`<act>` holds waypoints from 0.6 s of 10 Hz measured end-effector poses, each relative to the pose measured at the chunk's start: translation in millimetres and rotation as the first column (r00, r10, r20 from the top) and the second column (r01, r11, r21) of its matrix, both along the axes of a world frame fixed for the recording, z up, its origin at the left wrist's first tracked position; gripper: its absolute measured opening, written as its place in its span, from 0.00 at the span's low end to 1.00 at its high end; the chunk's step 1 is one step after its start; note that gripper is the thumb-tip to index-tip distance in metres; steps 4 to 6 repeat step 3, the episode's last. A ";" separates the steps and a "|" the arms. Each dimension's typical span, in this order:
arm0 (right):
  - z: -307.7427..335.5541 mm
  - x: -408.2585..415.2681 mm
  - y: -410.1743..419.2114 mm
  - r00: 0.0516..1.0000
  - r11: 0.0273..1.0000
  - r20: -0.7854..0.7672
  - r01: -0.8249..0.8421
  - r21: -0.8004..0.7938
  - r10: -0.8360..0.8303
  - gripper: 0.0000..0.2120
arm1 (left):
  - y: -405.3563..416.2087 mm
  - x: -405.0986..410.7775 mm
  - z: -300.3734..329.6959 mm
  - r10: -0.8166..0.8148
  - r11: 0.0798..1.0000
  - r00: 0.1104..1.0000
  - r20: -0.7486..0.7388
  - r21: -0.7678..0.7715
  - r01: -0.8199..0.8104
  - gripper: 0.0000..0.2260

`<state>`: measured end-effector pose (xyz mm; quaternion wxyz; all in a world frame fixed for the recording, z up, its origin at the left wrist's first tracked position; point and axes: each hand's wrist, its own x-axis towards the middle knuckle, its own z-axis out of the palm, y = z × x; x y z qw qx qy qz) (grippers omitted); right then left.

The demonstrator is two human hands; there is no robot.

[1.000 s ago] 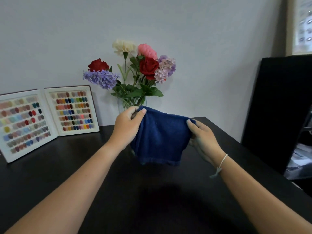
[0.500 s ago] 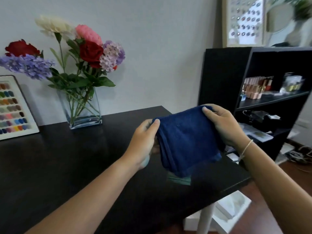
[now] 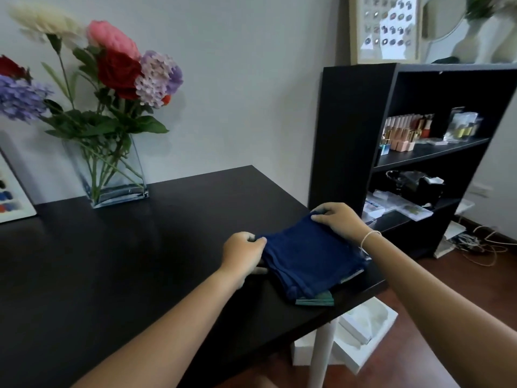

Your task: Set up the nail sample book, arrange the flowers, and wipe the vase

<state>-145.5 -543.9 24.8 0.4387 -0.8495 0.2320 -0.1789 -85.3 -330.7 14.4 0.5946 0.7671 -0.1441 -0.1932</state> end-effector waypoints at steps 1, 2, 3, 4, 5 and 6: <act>-4.3 5.5 -2.3 0.999 0.995 -0.038 0.006 -0.097 -0.010 0.02 | 3.4 5.8 -1.0 0.010 0.998 0.996 0.087 0.064 -0.015 0.06; -5.3 8.8 -0.4 0.998 0.975 -0.034 0.052 -0.218 -0.061 0.02 | 9.2 11.5 -1.1 -0.015 0.986 0.981 0.194 0.167 -0.018 0.05; -1.9 14.8 8.4 0.996 0.943 0.056 0.087 -0.320 -0.073 0.05 | 19.1 17.4 0.8 -0.006 0.966 0.955 0.297 0.248 -0.071 0.04; -1.9 14.8 8.4 0.996 0.943 0.056 0.087 -0.320 -0.073 0.05 | 19.1 17.4 0.8 -0.006 0.966 0.955 0.297 0.248 -0.071 0.04; -1.9 14.8 8.4 0.996 0.943 0.056 0.087 -0.320 -0.073 0.05 | 19.1 17.4 0.8 -0.006 0.966 0.955 0.297 0.248 -0.071 0.04; -1.9 14.8 8.4 0.996 0.943 0.056 0.087 -0.320 -0.073 0.05 | 19.1 17.4 0.8 -0.006 0.966 0.955 0.297 0.248 -0.071 0.04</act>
